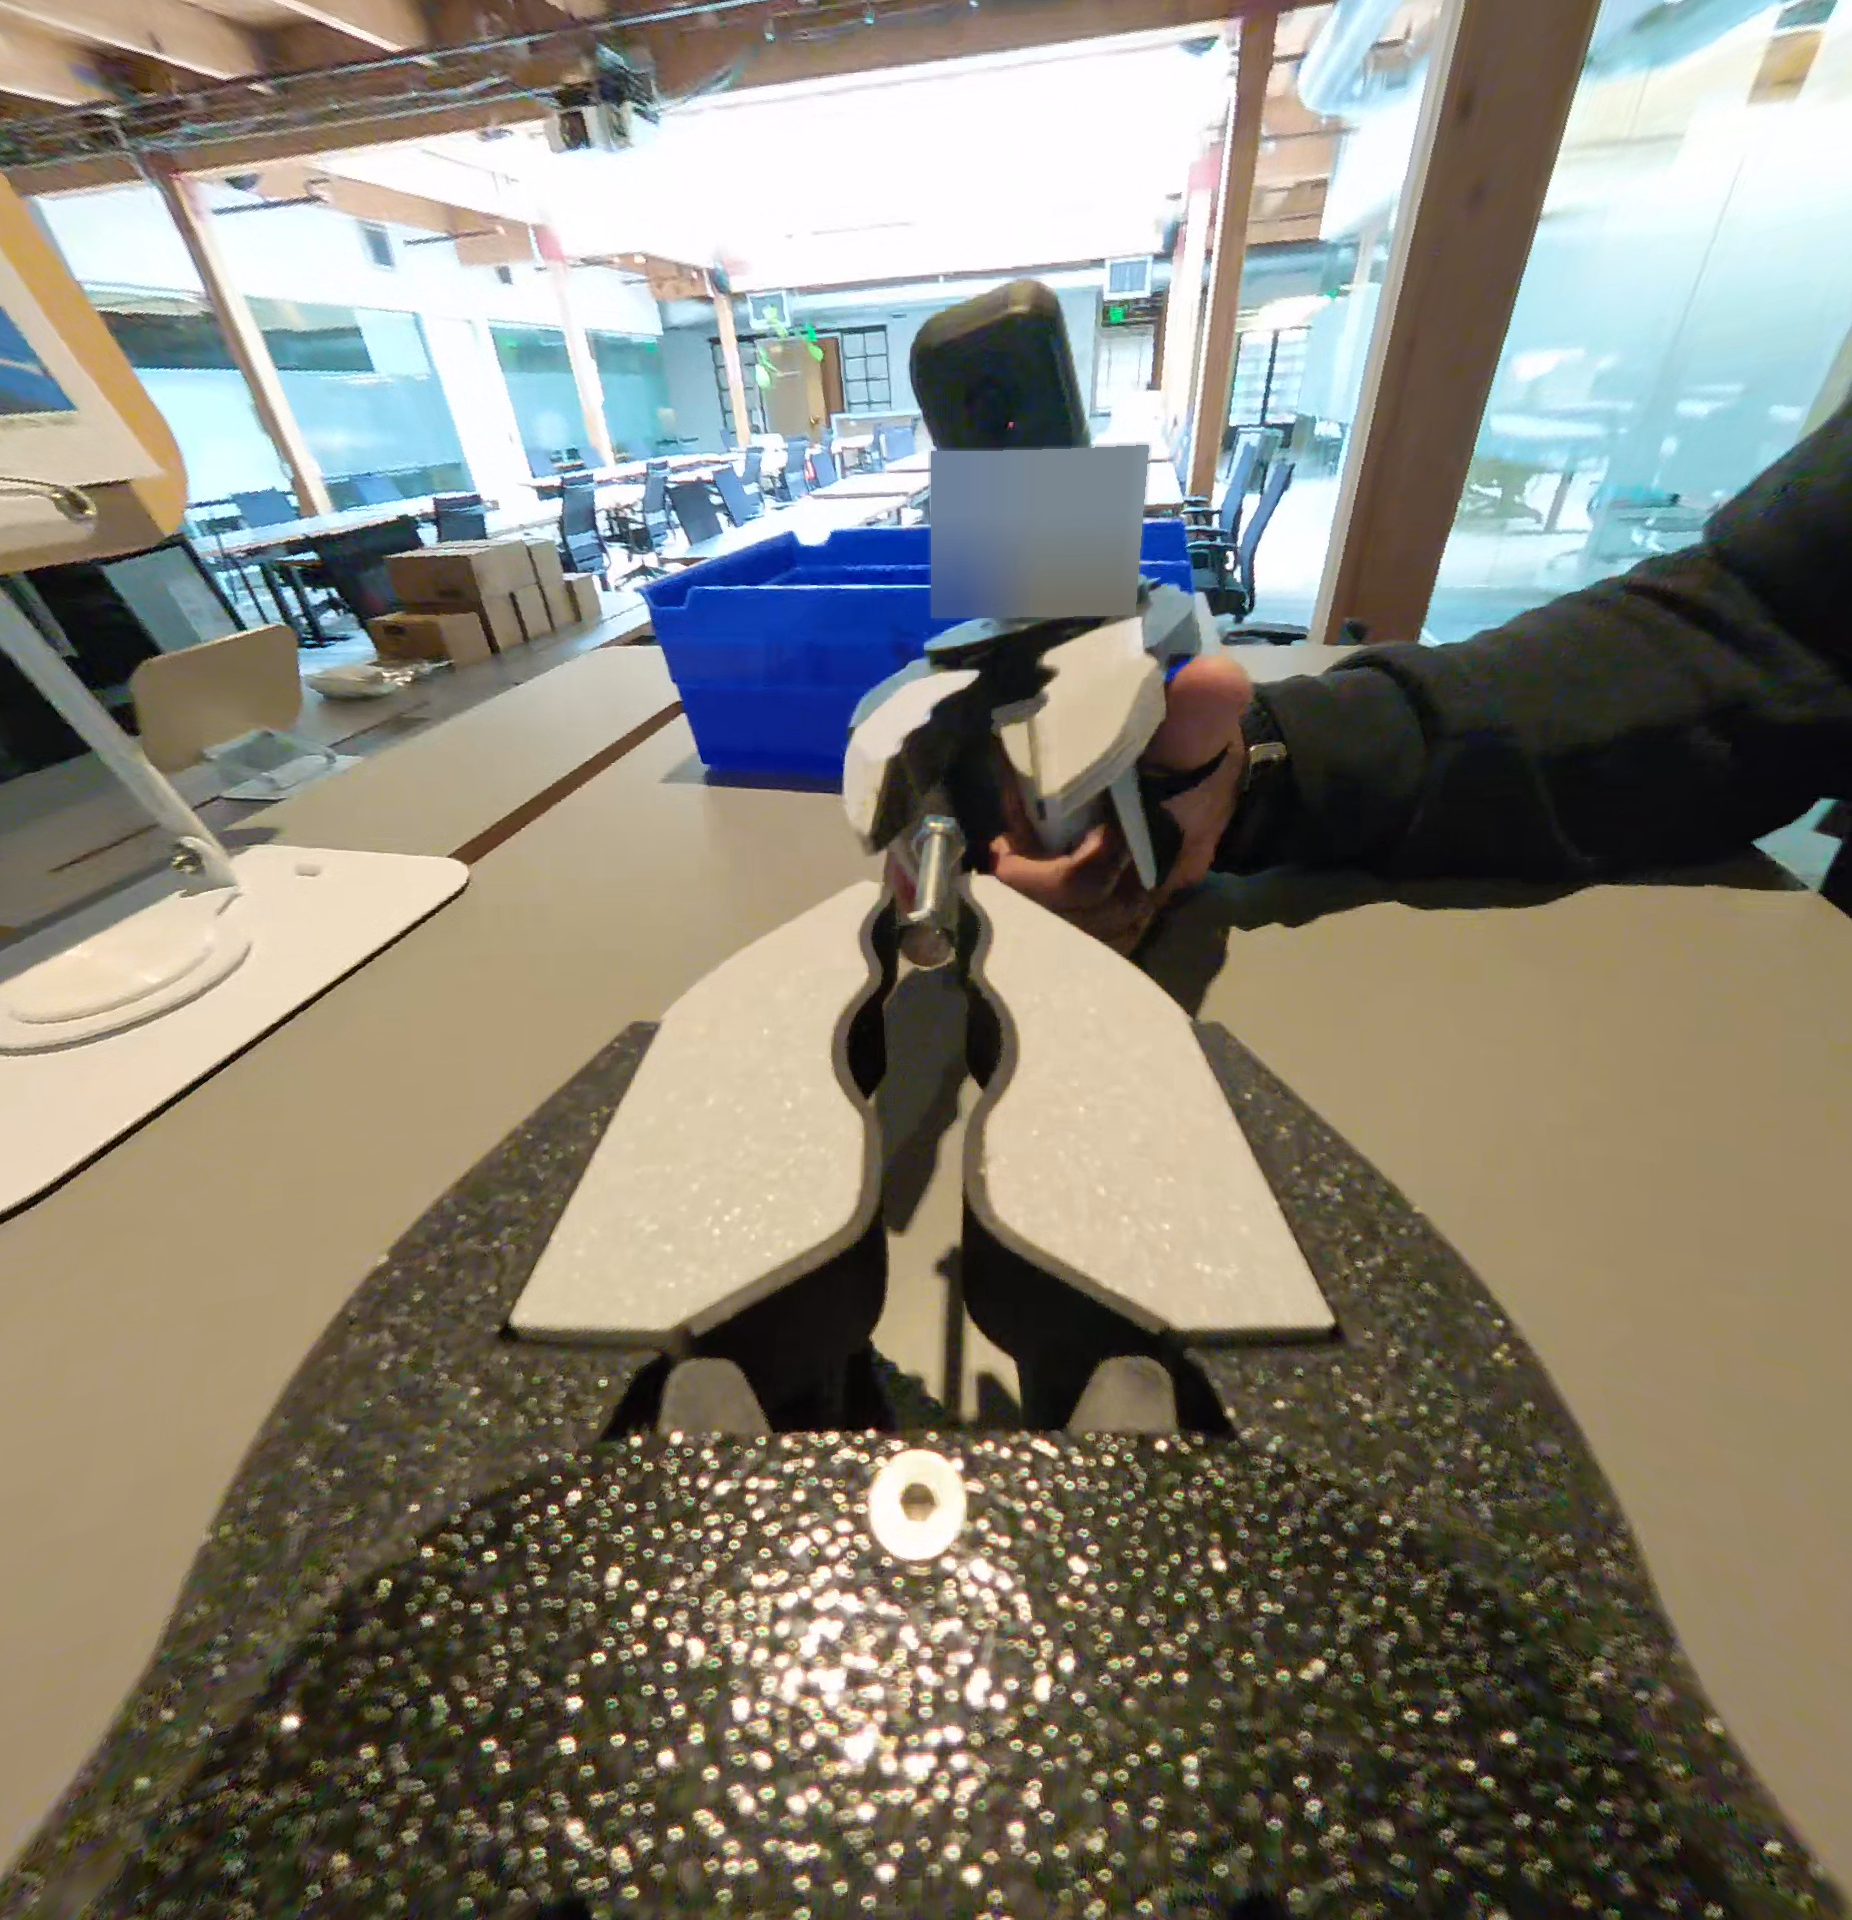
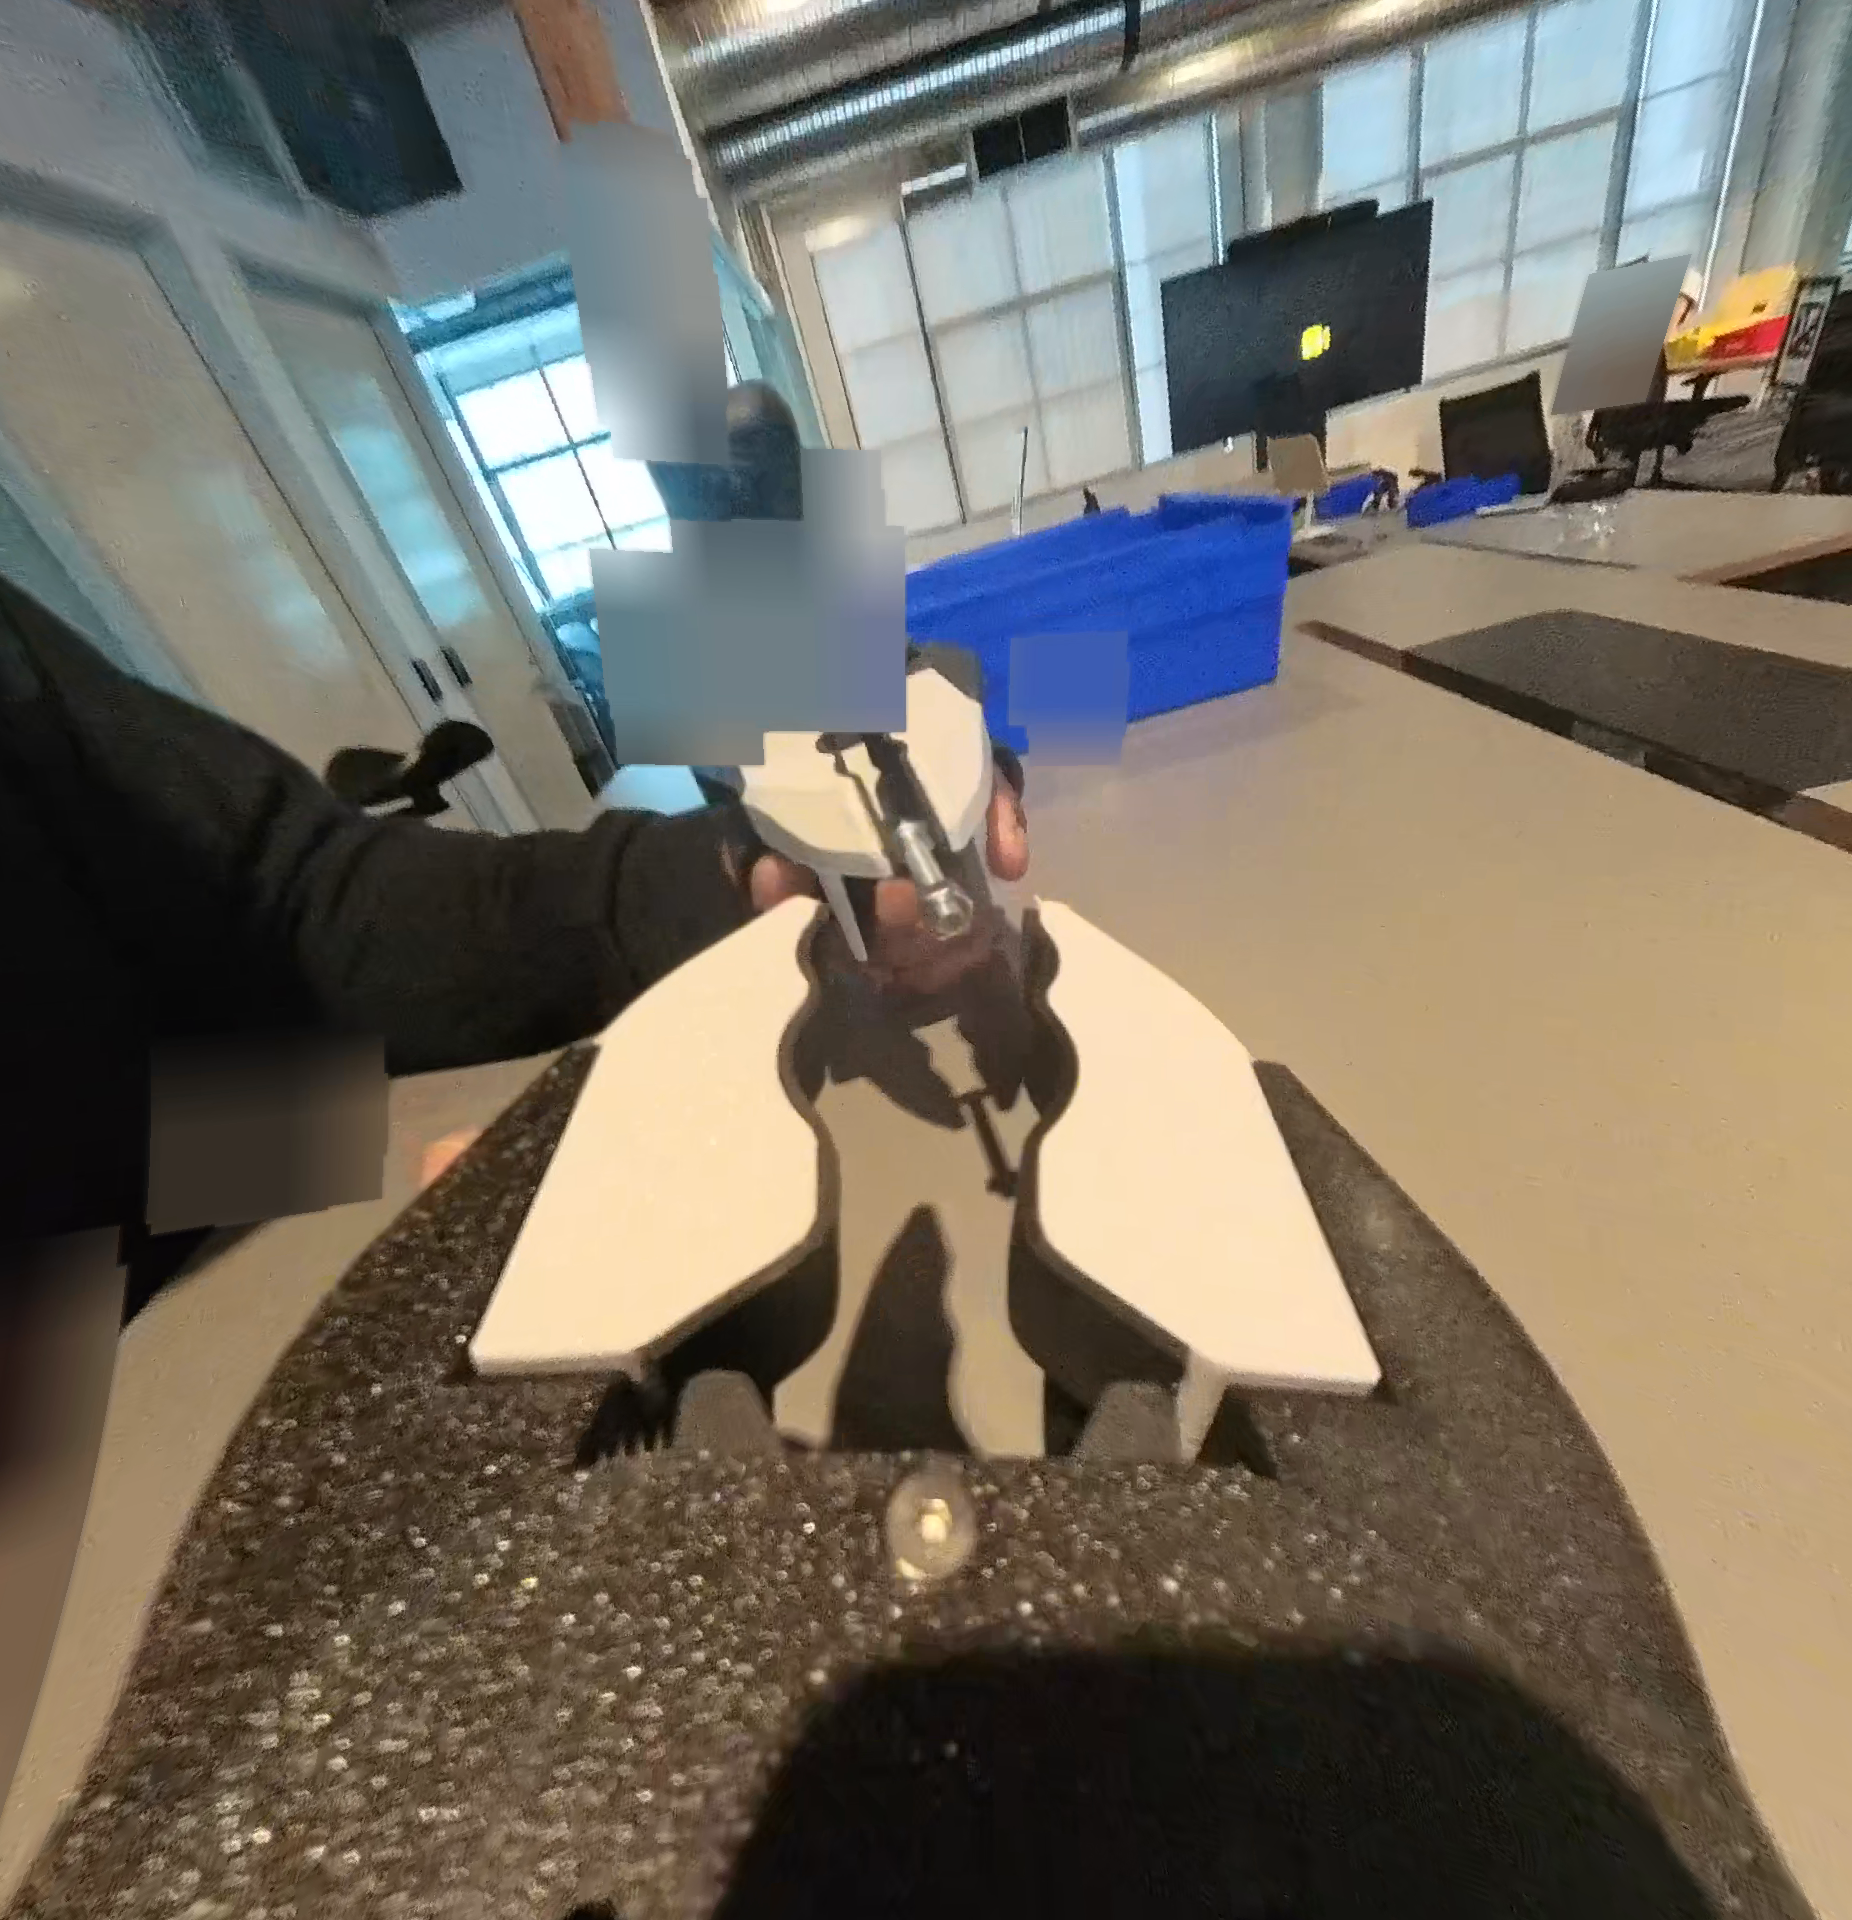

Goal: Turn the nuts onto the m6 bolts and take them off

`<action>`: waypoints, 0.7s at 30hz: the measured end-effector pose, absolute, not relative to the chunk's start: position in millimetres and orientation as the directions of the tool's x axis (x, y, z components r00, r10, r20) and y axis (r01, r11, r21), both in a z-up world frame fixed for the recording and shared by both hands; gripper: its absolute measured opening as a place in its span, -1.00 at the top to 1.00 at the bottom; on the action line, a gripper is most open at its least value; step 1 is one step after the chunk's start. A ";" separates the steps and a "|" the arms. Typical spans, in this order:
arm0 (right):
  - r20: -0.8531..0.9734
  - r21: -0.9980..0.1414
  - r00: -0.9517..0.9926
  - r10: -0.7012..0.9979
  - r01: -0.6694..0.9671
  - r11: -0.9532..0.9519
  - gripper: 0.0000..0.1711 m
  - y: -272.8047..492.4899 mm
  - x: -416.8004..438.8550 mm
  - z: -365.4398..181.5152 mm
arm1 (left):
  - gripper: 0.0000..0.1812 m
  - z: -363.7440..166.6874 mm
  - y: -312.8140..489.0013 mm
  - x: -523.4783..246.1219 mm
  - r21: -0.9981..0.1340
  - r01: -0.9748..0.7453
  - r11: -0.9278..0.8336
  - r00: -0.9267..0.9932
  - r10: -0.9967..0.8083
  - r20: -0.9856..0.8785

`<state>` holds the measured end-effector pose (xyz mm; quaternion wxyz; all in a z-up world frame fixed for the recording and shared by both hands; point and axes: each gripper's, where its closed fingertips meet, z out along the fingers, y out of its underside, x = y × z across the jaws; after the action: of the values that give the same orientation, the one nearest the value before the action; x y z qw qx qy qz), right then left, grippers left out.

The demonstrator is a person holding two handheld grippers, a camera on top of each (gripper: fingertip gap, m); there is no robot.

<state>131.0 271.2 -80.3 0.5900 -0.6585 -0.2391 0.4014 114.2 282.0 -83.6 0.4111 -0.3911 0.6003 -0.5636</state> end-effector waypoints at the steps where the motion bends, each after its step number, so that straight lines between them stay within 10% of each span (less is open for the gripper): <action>1: -0.239 -0.971 0.571 0.786 -0.142 -0.192 0.59 271.2 129.1 -82.4 | 0.90 -82.8 280.5 112.9 -0.998 0.001 0.057 -0.367 -0.929 -0.053; 14: -0.107 -0.992 0.569 0.816 -0.002 -0.128 0.88 260.7 111.3 -90.4 | 0.89 -86.7 266.5 108.0 -0.998 -0.034 0.058 -0.459 -0.888 -0.036; 18: 0.298 -0.951 0.613 0.732 0.257 0.172 0.88 257.3 109.3 -91.3 | 0.89 -90.0 260.7 104.2 -0.978 -0.168 -0.121 -0.529 -0.827 0.193; 21: 0.739 -0.670 0.502 0.450 0.624 0.402 0.88 261.5 111.6 -97.1 | 0.90 -90.8 264.5 104.4 -0.931 -0.246 -0.270 -0.520 -0.773 0.362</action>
<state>111.6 261.5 -97.1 0.6755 -0.5428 -0.4950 -0.0644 104.4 264.5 -90.8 0.1998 -0.4472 0.5700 -0.6597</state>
